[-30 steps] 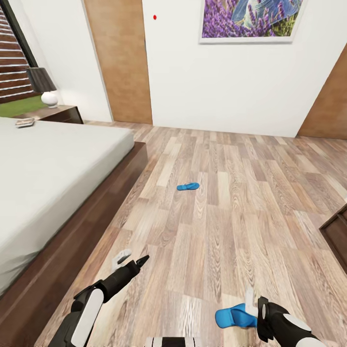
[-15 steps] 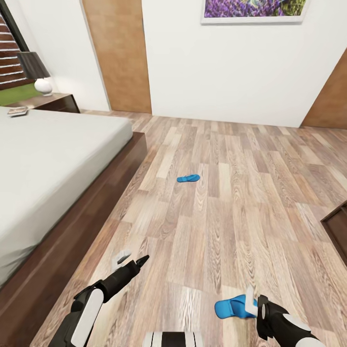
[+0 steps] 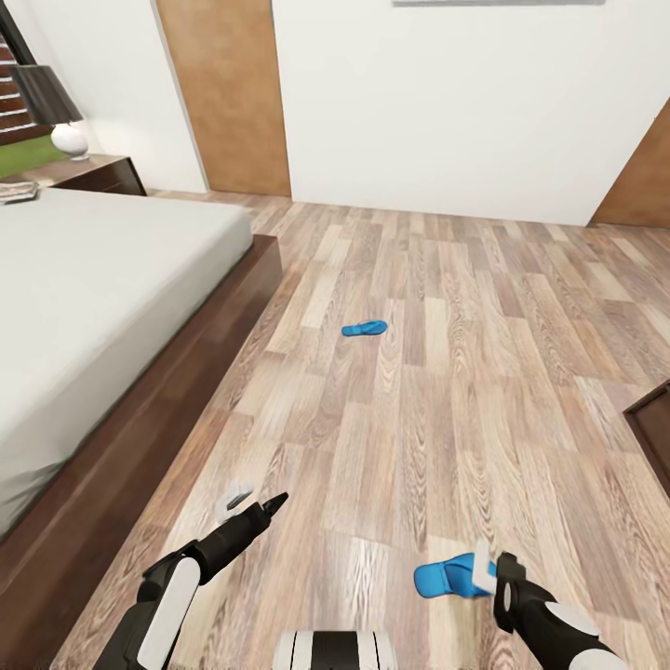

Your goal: In the bedroom, move the book from the bed onto either nightstand, and place the two sandals side by side next to the bed.

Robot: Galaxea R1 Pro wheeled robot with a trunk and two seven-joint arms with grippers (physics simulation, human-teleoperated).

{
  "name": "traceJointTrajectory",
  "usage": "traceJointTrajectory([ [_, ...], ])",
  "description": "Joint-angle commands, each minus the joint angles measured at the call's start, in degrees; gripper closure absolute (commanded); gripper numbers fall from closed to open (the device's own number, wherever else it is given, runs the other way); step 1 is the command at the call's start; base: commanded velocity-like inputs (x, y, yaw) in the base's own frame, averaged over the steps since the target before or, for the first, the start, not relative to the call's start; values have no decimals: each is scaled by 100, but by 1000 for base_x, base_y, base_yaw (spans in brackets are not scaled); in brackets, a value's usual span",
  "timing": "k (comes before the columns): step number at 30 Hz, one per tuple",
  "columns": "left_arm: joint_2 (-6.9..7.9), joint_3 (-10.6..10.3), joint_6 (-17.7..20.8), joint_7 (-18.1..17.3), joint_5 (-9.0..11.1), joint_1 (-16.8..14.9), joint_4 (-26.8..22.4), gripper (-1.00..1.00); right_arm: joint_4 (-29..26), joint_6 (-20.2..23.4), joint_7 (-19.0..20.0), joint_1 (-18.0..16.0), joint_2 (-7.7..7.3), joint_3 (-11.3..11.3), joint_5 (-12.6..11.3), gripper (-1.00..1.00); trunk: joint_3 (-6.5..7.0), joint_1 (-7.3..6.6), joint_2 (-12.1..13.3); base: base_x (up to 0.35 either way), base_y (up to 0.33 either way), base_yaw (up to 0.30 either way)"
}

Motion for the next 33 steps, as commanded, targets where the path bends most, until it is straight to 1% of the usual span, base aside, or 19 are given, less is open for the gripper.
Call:
traceJointTrajectory([
  [1,-8,22,51,-16,28,-2,-3,-100,-10,40,-127,0,-6,43,37,-100,-27,1,-3,0,0,0],
  [2,-8,22,51,-16,28,-2,-3,-100,-6,55,-462,0,-6,45,40,-100,-49,4,-5,0,0,0],
  [3,-9,22,51,-16,28,-2,-3,-100,-12,61,-595,0,-3,46,43,-100,-71,6,-6,0,0,0],
  [5,-9,22,51,-16,28,-2,-3,-100,-24,68,-735,0,-2,51,47,-100,-116,12,-9,0,0,0],
  [7,-9,22,51,-16,28,-2,-3,-100,-30,70,-787,0,0,67,51,-100,-160,17,-11,0,0,0],
  [10,-9,22,51,-16,28,-2,-3,-100,-34,74,-825,0,7,85,54,-100,-226,24,-15,0,0,0],
  [17,-5,22,51,-16,28,-2,-3,-100,-36,74,-825,0,1,99,50,-100,-226,24,-15,0,0,0],
  [33,-4,24,51,-16,28,-2,-3,-100,-28,71,-826,0,-6,47,38,-100,-226,24,-15,0,-10,0],
])
